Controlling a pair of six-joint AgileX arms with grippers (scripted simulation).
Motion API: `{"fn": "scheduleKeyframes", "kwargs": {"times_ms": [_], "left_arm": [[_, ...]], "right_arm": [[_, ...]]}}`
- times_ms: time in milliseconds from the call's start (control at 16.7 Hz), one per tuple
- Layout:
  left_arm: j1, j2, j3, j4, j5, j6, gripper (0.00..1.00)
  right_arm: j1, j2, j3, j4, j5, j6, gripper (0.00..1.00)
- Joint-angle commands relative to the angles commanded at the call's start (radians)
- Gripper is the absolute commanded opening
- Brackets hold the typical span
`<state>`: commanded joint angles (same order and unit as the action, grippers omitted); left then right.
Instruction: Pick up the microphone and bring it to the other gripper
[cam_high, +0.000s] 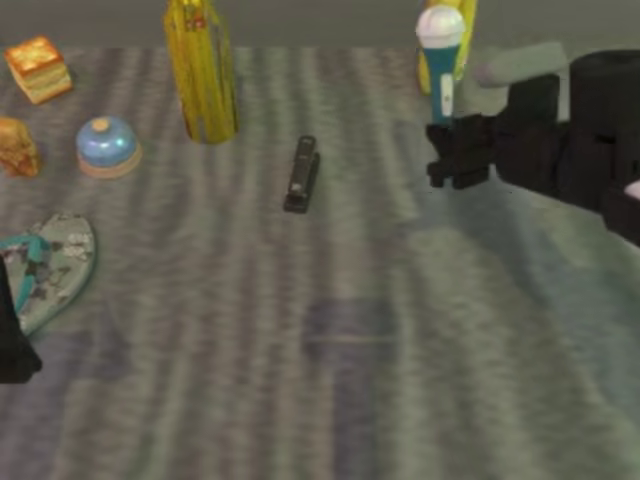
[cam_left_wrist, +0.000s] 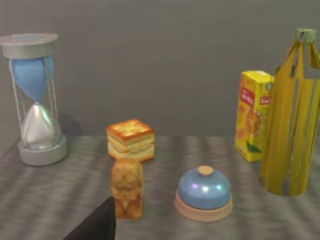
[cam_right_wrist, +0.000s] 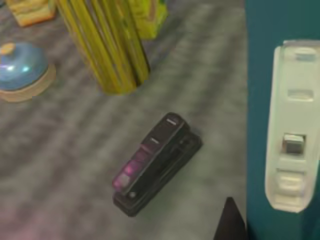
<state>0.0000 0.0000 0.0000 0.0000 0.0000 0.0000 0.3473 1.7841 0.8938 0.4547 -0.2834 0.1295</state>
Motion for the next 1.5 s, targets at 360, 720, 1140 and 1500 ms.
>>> {"fn": "scheduleKeyframes", "kwargs": {"times_ms": [360,720,1140,1500], "left_arm": [[0.000,0.000,0.000,0.000,0.000,0.000,1.00],[0.000,0.000,0.000,0.000,0.000,0.000,1.00],[0.000,0.000,0.000,0.000,0.000,0.000,1.00],[0.000,0.000,0.000,0.000,0.000,0.000,1.00]], "right_arm": [[-0.007,-0.126,-0.110,0.371,-0.126,-0.096,0.00],[-0.008,-0.150,-0.126,0.419,-0.145,-0.112,0.00],[0.127,-0.155,-0.144,0.488,-0.018,-0.103,0.00],[0.281,-0.175,-0.175,0.568,0.133,-0.093,0.00]]}}
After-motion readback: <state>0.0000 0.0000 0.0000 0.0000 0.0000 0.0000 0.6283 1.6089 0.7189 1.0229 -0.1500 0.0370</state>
